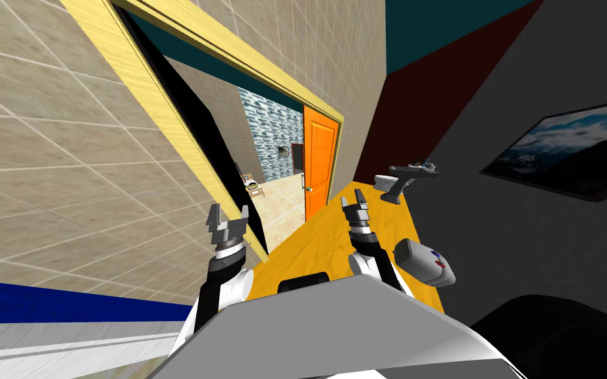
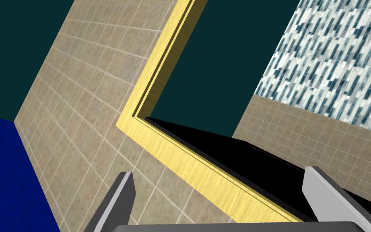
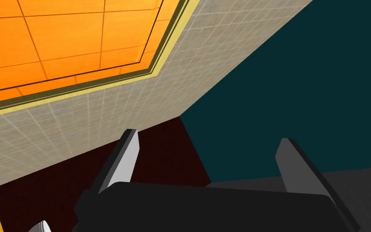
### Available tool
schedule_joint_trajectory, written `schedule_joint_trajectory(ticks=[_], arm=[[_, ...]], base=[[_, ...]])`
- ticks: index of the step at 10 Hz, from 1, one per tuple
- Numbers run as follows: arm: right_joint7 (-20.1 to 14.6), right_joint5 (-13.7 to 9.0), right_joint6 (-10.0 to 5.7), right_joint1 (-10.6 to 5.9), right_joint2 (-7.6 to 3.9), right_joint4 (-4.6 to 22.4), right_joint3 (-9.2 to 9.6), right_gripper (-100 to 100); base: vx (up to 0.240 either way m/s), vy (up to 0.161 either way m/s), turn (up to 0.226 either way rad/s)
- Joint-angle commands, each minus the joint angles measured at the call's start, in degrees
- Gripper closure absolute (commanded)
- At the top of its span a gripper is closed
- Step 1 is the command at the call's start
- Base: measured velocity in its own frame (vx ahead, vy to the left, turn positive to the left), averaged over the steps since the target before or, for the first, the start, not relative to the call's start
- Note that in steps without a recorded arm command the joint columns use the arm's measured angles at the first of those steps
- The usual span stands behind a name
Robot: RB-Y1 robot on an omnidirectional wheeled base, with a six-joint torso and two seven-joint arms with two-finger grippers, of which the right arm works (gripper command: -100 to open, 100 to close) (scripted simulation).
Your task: Push the door open
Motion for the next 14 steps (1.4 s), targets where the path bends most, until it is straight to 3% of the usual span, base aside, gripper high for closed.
schedule_joint_trajectory(ticks=[1,14], arm=[[1.9,-0.2,-0.51,-0.04,-0.37,1.4,-0.05,-100],[17.2,-2.0,-4.53,-0.39,-2.27,12.1,-0.43,-100]], base=[[0.146,-0.018,0.125],[0.080,-0.059,0.118]])
